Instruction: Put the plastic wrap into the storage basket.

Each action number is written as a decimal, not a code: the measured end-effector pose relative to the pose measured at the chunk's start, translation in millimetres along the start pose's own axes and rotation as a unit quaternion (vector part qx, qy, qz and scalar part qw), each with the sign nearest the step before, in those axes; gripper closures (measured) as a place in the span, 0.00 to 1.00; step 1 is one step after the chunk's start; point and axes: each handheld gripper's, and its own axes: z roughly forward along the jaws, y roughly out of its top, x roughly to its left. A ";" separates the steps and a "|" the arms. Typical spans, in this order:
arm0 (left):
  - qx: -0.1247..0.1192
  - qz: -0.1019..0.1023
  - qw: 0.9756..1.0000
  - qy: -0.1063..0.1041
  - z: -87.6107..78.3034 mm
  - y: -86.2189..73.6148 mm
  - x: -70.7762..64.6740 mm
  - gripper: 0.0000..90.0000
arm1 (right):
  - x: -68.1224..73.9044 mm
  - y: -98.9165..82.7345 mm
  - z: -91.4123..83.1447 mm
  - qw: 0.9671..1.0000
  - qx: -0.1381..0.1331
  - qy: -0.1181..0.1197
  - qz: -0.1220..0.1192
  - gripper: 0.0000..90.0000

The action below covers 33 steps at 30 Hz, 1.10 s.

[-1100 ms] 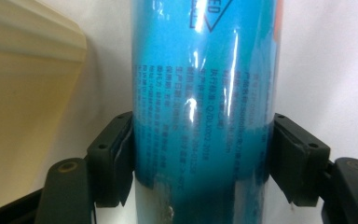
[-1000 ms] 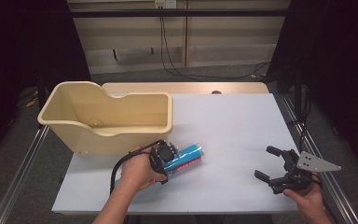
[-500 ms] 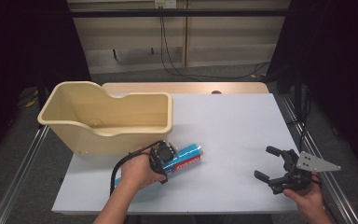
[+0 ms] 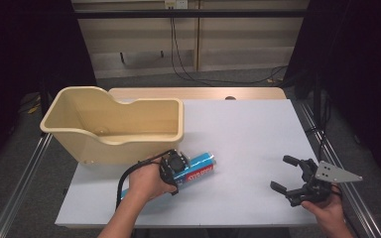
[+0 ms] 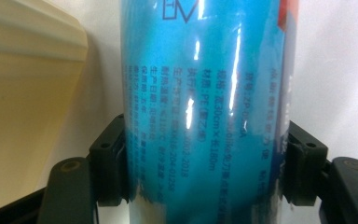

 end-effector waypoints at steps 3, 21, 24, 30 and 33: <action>0.008 0.007 1.000 0.006 -1.0 1.2 -1.0 0.36 | -0.6 -0.1 -0.6 1.000 -0.001 -0.002 0.002 0.00; -0.004 0.017 1.000 -0.018 -23.8 3.4 -11.1 0.36 | -3.4 0.3 -3.1 1.000 -0.005 -0.005 0.004 0.00; -0.009 0.012 0.999 -0.028 -29.6 5.2 -11.2 0.36 | -2.9 0.5 -2.6 1.000 -0.005 -0.004 0.004 0.00; -0.018 0.017 0.999 -0.042 -40.5 8.5 -11.0 0.36 | -3.1 0.4 -2.7 1.000 -0.005 -0.003 0.005 0.00; -0.023 0.014 0.999 -0.046 -45.2 10.3 -10.7 0.36 | -3.7 0.2 -2.9 1.000 -0.004 -0.003 0.005 0.00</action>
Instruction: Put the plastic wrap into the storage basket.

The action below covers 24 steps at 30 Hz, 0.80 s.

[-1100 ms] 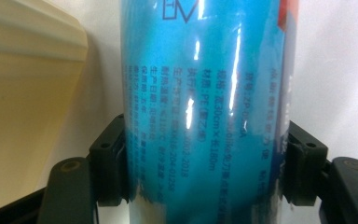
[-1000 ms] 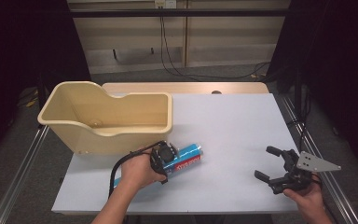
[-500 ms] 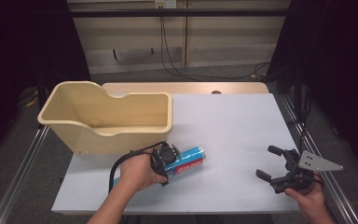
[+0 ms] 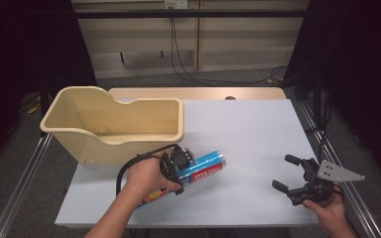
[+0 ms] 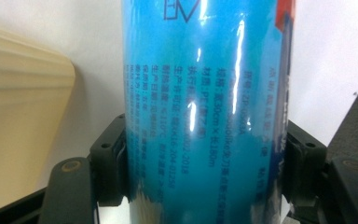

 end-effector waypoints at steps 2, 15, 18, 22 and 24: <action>-0.003 0.001 1.000 -0.002 -2.3 1.1 -0.2 0.36 | 0.0 0.1 0.0 1.000 0.000 -0.001 -0.001 0.00; -0.011 -0.004 1.000 -0.018 -20.1 8.0 -2.6 0.36 | -0.1 1.2 -1.0 1.000 -0.003 -0.001 -0.001 0.00; -0.006 0.003 1.000 -0.022 -25.5 11.0 -3.9 0.36 | -0.4 1.0 -1.3 1.000 -0.003 -0.002 -0.001 0.00; -0.007 0.006 1.000 -0.024 -31.7 14.8 -5.1 0.36 | -0.8 1.1 -1.7 1.000 -0.003 -0.004 -0.002 0.00; -0.009 0.004 1.000 -0.022 -34.8 16.8 -5.6 0.36 | -0.6 1.4 -1.9 1.000 -0.004 -0.003 -0.002 0.00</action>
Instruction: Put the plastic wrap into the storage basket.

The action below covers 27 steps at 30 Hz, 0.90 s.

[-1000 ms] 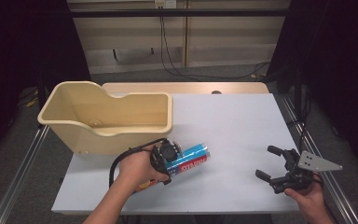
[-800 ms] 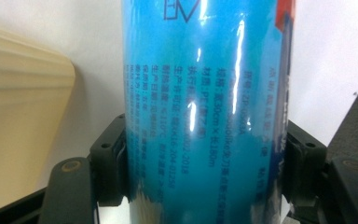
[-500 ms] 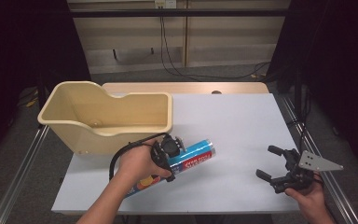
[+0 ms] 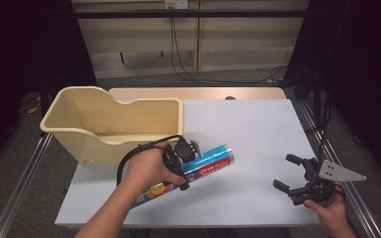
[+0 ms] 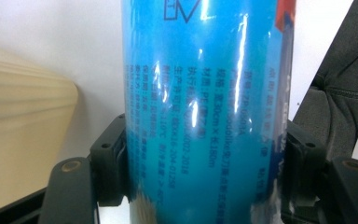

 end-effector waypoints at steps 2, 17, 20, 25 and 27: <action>0.002 0.002 1.000 0.002 -4.1 1.9 0.4 0.36 | 0.2 0.1 -0.2 1.000 0.000 0.000 0.000 0.00; -0.003 0.001 1.000 0.007 -31.7 8.0 2.7 0.36 | -1.0 -0.3 -0.6 1.000 0.003 -0.001 0.001 0.00; -0.004 0.001 1.000 0.005 -35.4 8.5 3.7 0.36 | -0.9 -0.4 -0.5 1.000 0.003 0.000 0.001 0.00; -0.004 0.001 1.000 0.010 -42.8 9.2 4.8 0.36 | -1.1 -0.5 -0.9 1.000 0.003 0.000 0.001 0.00; -0.006 -0.002 1.000 0.010 -47.7 9.8 5.8 0.36 | -1.3 -0.6 -1.1 1.000 0.003 -0.001 0.000 0.00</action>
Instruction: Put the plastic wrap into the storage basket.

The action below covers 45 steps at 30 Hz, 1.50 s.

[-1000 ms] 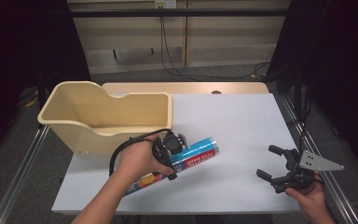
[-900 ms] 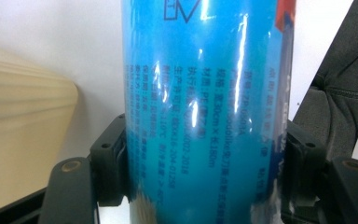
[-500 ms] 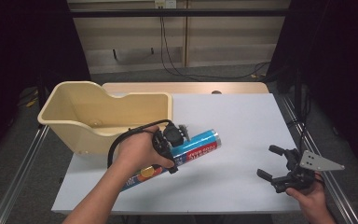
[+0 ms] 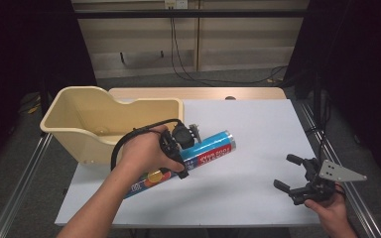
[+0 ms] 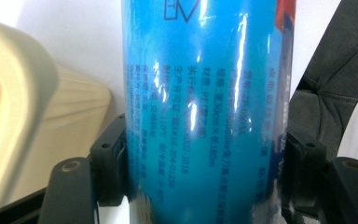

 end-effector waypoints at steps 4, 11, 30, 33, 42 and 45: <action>-0.006 0.004 1.000 0.001 -7.0 1.6 1.3 0.36 | 0.3 0.2 0.1 1.000 0.000 0.001 0.000 0.00; -0.014 0.002 1.000 -0.004 -14.7 4.1 2.4 0.36 | 0.3 -0.1 0.5 1.000 0.001 0.001 -0.001 0.00; -0.017 -0.009 1.000 0.002 -39.8 10.6 20.3 0.36 | -0.2 -0.3 1.2 1.000 0.000 0.001 -0.001 0.00; -0.013 -0.011 1.000 0.005 -41.1 10.9 23.5 0.36 | -0.3 -0.3 1.2 1.000 0.000 0.000 -0.001 0.00; -0.010 -0.011 1.000 0.016 -43.2 8.4 38.7 0.36 | -1.1 -0.6 0.3 1.000 0.000 -0.001 0.002 0.00; -0.004 -0.005 1.000 0.019 -44.1 8.9 42.1 0.36 | -0.8 -0.2 0.3 1.000 -0.001 0.000 0.003 0.00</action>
